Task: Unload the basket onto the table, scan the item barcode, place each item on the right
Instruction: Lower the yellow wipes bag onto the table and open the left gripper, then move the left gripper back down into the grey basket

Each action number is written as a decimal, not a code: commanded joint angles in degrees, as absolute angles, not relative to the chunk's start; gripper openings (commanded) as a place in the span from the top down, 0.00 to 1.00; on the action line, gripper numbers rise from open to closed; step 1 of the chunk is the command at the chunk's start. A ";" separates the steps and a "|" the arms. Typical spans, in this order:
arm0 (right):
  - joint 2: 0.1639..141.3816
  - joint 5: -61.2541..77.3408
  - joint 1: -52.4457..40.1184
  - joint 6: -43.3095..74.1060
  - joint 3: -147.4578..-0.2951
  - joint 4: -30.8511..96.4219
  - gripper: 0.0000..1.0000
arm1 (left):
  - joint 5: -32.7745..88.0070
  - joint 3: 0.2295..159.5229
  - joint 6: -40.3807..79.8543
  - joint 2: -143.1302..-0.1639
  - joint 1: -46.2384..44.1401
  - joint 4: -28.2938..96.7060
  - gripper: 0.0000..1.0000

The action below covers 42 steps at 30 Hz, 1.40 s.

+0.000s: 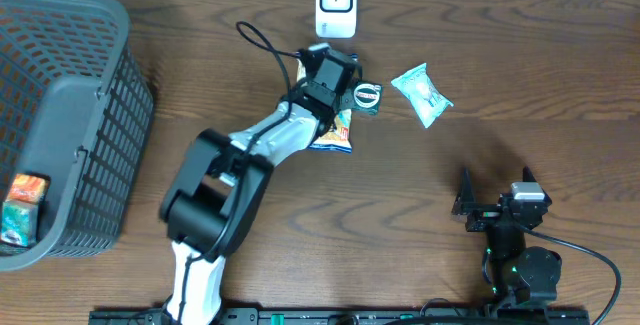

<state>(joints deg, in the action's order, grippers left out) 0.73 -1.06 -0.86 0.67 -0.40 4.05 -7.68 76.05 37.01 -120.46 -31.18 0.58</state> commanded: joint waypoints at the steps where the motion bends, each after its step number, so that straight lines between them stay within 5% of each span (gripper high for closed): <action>1: 0.64 -0.93 -0.40 1.26 -0.32 4.29 0.01 | -8.60 76.07 35.53 -121.80 -30.94 1.26 0.92; 9: 0.64 -0.93 -0.40 1.26 -0.32 4.29 0.01 | -8.58 76.09 33.54 -113.82 -30.94 1.26 0.83; 16: 0.64 -0.93 -0.40 1.26 -0.32 4.29 0.01 | -8.62 76.09 30.50 -99.50 -30.83 4.19 0.48; 24: 0.64 -0.93 -0.40 1.26 -0.32 4.29 0.01 | -9.85 76.09 16.51 -82.74 -24.69 13.87 0.25; 34: 0.64 -0.93 -0.40 1.26 -0.32 4.29 0.01 | -14.70 76.09 16.51 -68.29 4.89 26.33 0.18; 42: 0.64 -0.95 -0.40 1.26 -0.32 4.29 0.01 | -14.72 76.01 16.60 -71.50 28.80 34.26 0.18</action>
